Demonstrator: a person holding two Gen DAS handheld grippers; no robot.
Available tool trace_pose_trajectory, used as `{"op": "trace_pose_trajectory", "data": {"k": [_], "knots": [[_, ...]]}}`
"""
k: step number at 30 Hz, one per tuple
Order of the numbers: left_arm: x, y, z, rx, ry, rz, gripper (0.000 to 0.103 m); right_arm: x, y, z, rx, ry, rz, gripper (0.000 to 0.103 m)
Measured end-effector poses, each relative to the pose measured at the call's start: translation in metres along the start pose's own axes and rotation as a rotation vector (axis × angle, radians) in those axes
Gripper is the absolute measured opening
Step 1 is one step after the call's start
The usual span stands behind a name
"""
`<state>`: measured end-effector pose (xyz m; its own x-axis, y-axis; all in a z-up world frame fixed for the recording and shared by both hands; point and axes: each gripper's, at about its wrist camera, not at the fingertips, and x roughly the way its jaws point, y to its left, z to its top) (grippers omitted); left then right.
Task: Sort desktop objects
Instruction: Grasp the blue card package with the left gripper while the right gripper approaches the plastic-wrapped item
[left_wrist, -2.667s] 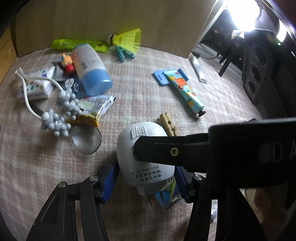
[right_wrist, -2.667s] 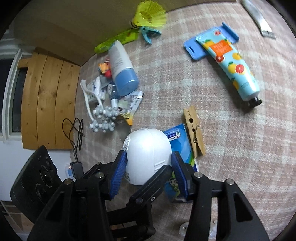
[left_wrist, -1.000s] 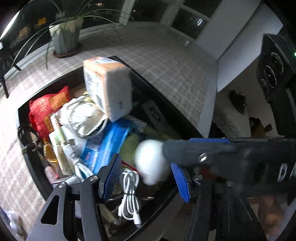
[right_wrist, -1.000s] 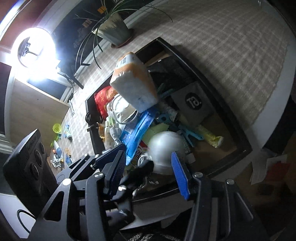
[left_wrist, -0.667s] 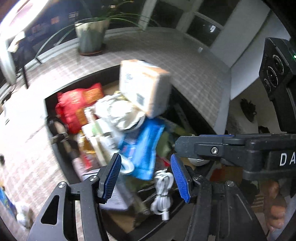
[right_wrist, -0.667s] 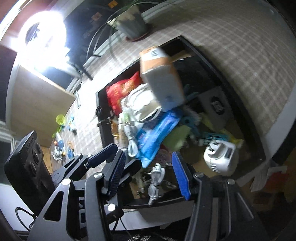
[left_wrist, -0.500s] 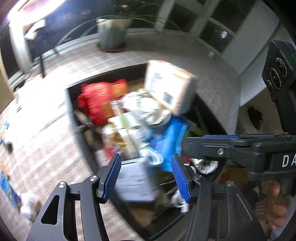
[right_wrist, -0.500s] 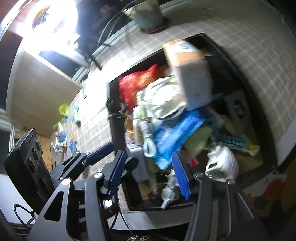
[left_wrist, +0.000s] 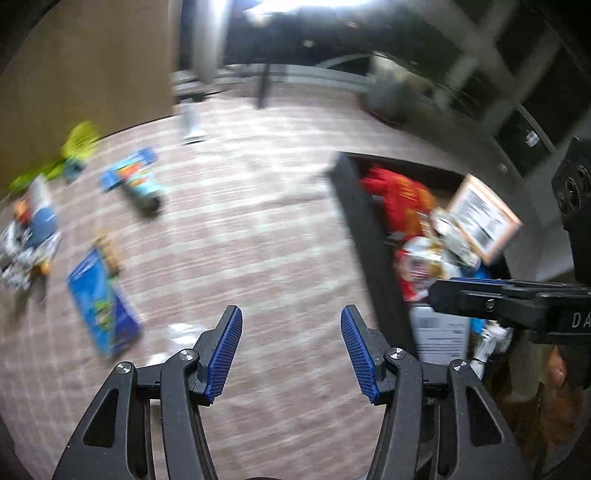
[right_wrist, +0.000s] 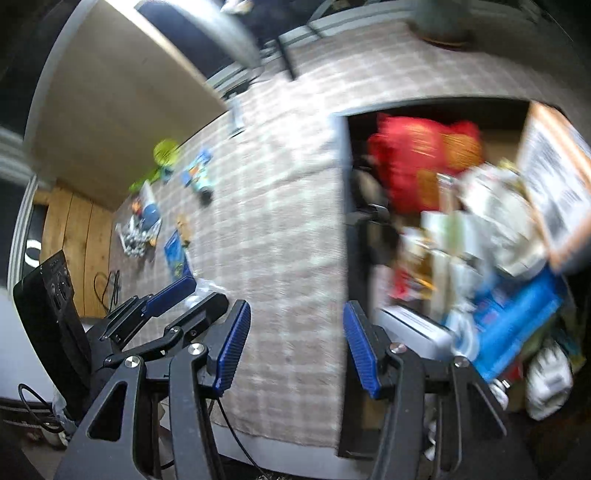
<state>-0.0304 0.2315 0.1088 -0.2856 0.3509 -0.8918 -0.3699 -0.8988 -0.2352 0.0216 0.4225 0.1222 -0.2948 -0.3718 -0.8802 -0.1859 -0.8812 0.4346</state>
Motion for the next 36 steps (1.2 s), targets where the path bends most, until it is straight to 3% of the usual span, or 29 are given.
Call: {"op": "trace_pose_trajectory", "data": {"k": [10,17,25,30,36], "knots": [[-0.001,0.111,-0.01,-0.223,0.026,0.151,0.063,0.049,0.087,0.043,-0.207,0.043,-0.037,0.052],[0.015,0.16,-0.014,-0.367,0.082,0.175,0.068,0.088,0.125,0.054,-0.267,0.13,-0.052,0.055],[0.036,0.172,-0.003,-0.41,0.121,0.16,0.069,0.121,0.129,0.021,-0.21,0.254,-0.02,0.055],[0.05,0.172,0.005,-0.425,0.14,0.157,0.069,0.131,0.123,0.004,-0.147,0.274,-0.011,0.055],[0.059,0.161,0.012,-0.338,0.139,0.254,0.069,0.14,0.117,-0.001,-0.053,0.262,-0.029,0.055]]}}
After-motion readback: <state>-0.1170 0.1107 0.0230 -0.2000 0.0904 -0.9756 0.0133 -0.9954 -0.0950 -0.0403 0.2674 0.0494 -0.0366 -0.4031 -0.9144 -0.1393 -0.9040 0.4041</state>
